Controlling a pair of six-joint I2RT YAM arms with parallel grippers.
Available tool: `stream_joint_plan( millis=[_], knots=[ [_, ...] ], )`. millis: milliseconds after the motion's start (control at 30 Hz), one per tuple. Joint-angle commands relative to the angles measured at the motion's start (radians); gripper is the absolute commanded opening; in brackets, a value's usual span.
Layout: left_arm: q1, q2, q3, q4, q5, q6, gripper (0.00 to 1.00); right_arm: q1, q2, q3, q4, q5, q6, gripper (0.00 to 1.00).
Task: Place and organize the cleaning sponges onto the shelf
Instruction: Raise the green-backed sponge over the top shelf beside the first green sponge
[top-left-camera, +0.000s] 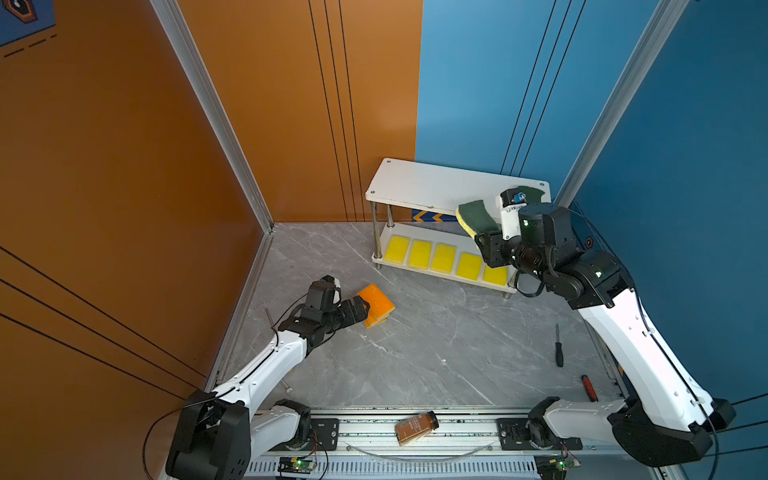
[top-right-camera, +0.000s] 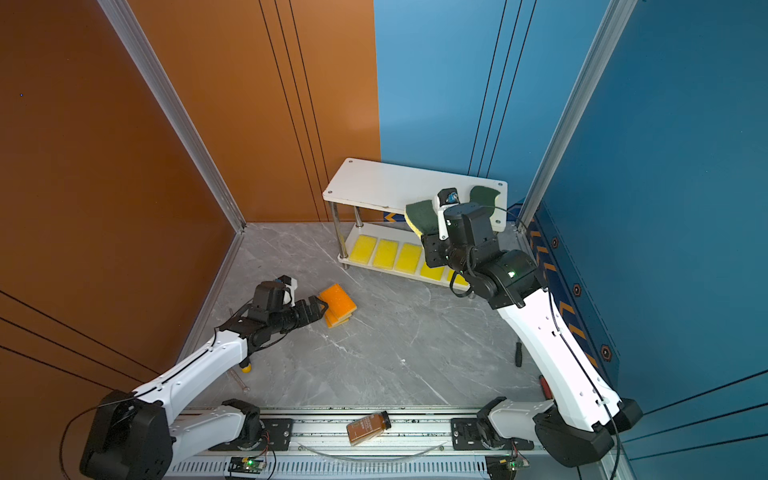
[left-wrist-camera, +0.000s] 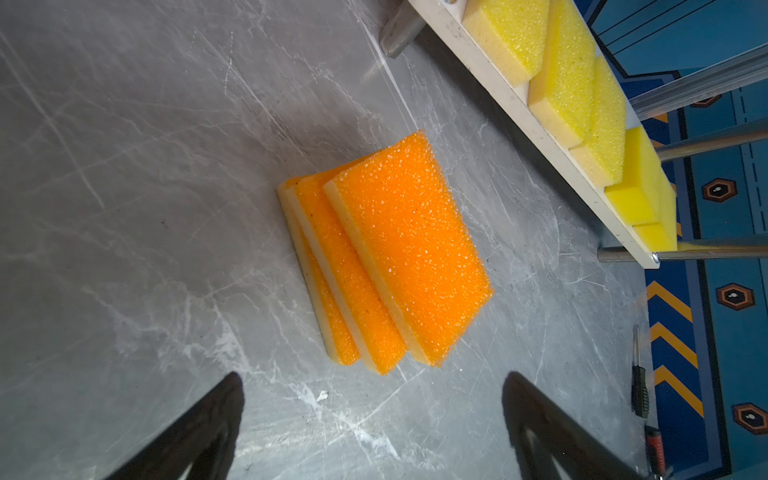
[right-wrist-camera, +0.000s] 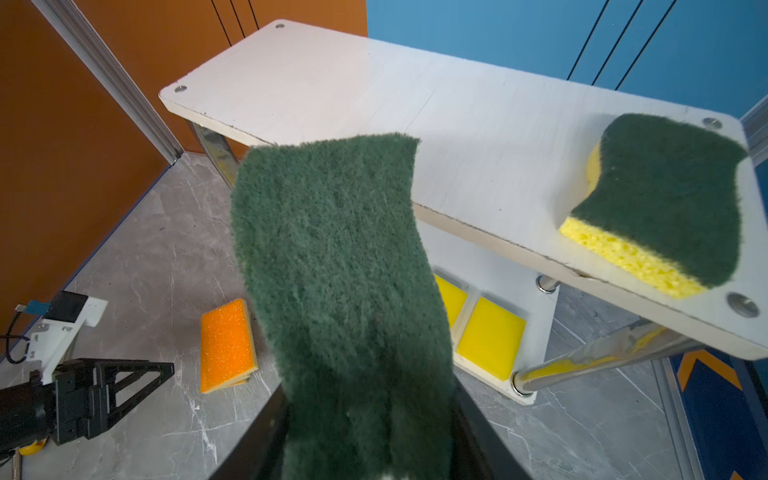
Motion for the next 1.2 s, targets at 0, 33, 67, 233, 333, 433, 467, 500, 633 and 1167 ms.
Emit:
stream_joint_plan(
  millis=[0,33,67,233,333,433,467,500,633,1167],
  knots=[
    [0.009,-0.015,0.011,-0.004,0.013,0.007,0.98,-0.026,-0.001,0.063,-0.002,0.027,0.006,0.49],
    [0.009,-0.014,0.011,-0.004,0.013,0.007,0.98,-0.032,0.001,0.072,0.006,0.026,0.011,0.49],
    [0.009,-0.014,0.011,-0.004,0.013,0.006,0.98,-0.04,0.003,0.079,0.012,0.022,0.015,0.49],
    [0.01,-0.014,0.011,-0.004,0.012,0.003,0.98,-0.078,0.018,0.111,0.053,0.008,0.045,0.48],
    [0.009,-0.011,0.011,-0.004,0.014,0.003,0.98,-0.095,0.031,0.136,0.073,0.02,0.063,0.47],
    [0.01,-0.009,0.012,-0.004,0.016,0.002,0.98,-0.105,0.04,0.144,0.103,0.057,0.084,0.47],
    [0.01,-0.007,0.013,-0.004,0.016,0.001,0.98,-0.111,0.043,0.145,0.112,0.063,0.096,0.47],
    [0.009,-0.008,0.011,-0.004,0.016,0.002,0.98,-0.116,0.048,0.146,0.122,0.073,0.11,0.47],
    [0.008,-0.008,0.012,-0.004,0.014,0.0,0.98,-0.123,0.073,0.145,0.156,0.112,0.157,0.45],
    [0.006,-0.019,0.002,-0.004,0.017,-0.002,0.98,-0.113,0.241,0.206,0.241,0.175,0.34,0.42]
  ],
)
